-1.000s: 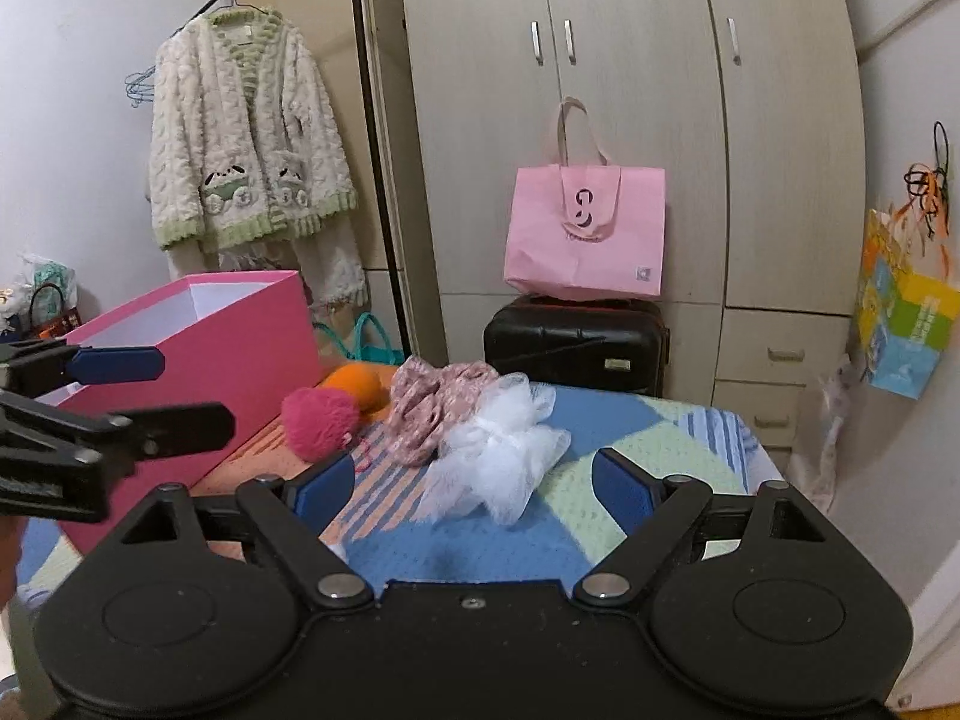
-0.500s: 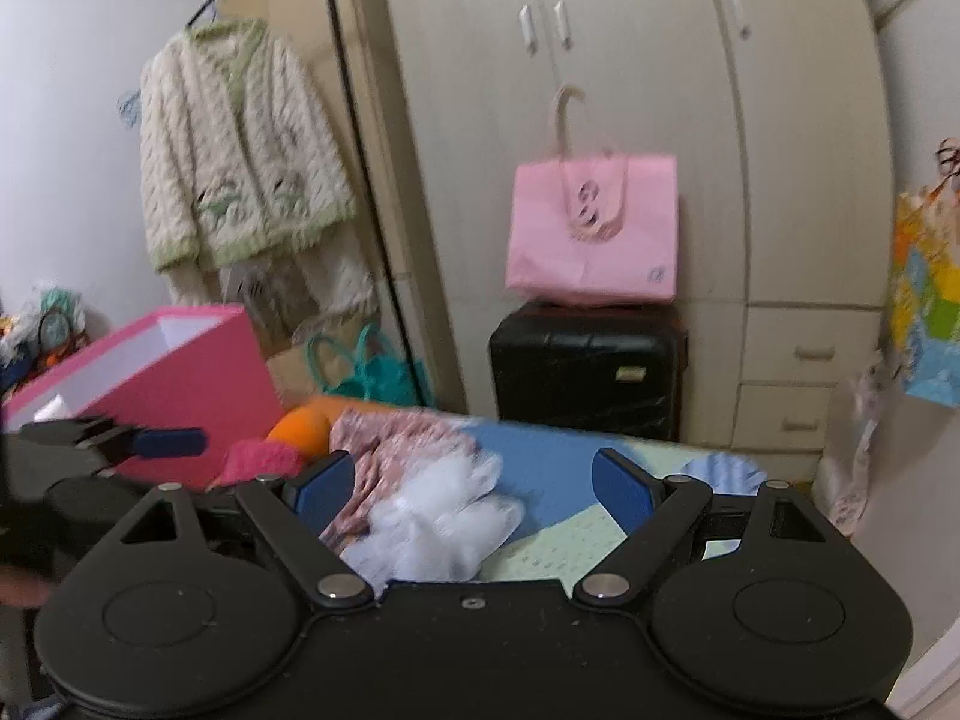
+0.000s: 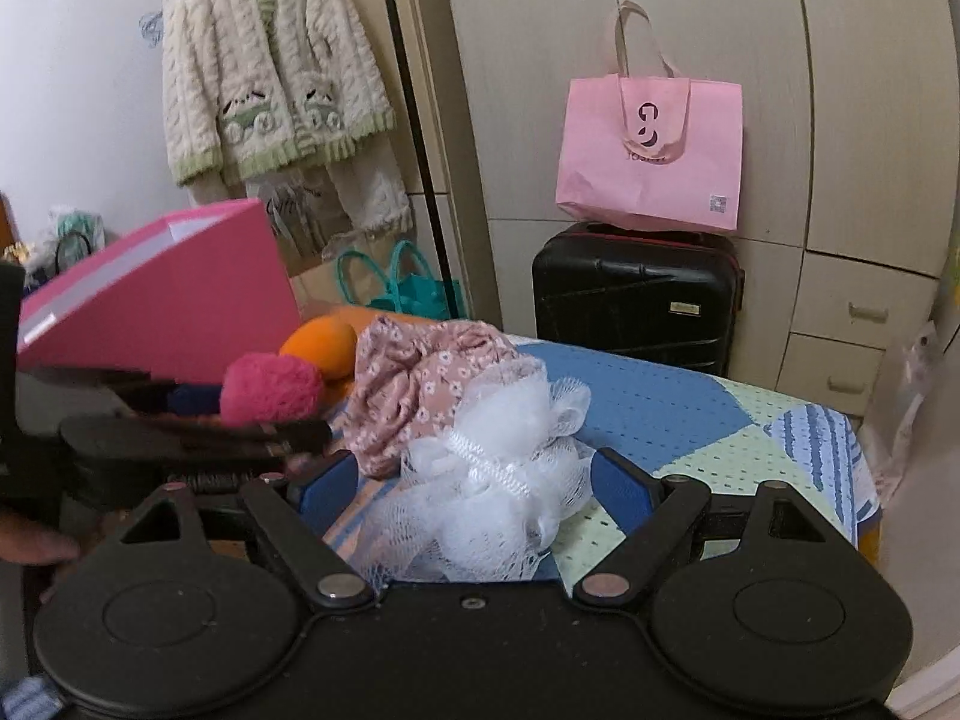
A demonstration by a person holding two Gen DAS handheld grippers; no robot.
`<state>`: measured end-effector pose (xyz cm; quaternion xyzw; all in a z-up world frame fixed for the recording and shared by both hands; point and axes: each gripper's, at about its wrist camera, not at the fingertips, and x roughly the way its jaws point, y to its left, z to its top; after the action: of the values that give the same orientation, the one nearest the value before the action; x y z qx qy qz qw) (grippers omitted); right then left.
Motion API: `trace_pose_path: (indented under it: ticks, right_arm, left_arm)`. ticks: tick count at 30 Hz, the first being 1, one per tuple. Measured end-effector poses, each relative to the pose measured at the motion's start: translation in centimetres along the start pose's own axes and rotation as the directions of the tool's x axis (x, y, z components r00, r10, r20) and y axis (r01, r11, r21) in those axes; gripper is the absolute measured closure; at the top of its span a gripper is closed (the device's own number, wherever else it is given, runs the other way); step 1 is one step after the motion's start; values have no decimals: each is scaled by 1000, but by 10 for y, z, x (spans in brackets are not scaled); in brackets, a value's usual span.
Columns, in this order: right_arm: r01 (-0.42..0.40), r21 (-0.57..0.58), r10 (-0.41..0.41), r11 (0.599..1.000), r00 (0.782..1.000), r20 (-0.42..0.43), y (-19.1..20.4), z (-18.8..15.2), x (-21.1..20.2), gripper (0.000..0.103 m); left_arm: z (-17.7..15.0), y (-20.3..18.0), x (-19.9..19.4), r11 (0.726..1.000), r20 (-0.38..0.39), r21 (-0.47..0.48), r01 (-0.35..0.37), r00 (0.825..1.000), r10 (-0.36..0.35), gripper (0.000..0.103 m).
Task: Organize soft objects
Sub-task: 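Close the left tool on the pink puff while the right tool closes on the white mesh puff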
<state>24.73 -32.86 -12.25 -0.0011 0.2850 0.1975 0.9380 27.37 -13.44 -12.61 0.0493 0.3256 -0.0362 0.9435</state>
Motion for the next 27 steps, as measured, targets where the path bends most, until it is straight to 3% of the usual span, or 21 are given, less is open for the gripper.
trace_pose_path:
  ticks: [5,7,12,18,27]
  right_arm:
    - [34,-14,-34,999,999,-17,2,-4,2,22]
    - [46,-11,-46,999,999,-26,3,-6,3,42]
    - [51,-5,-51,999,998,-46,4,-11,-1,62]
    - [96,8,-96,995,995,-31,13,-23,-19,70]
    - [122,98,-122,988,993,-6,19,-38,-46,71]
  left_arm:
    - [-2,1,0,1000,16,-5,-1,1000,1,57]
    - [-2,0,-1,1000,22,11,-5,1000,5,57]
    - [-1,3,-5,1000,13,1,2,1000,-2,58]
    - [-7,2,-14,999,11,-12,34,999,-34,58]
    - [-20,4,-32,990,22,-37,138,990,-138,58]
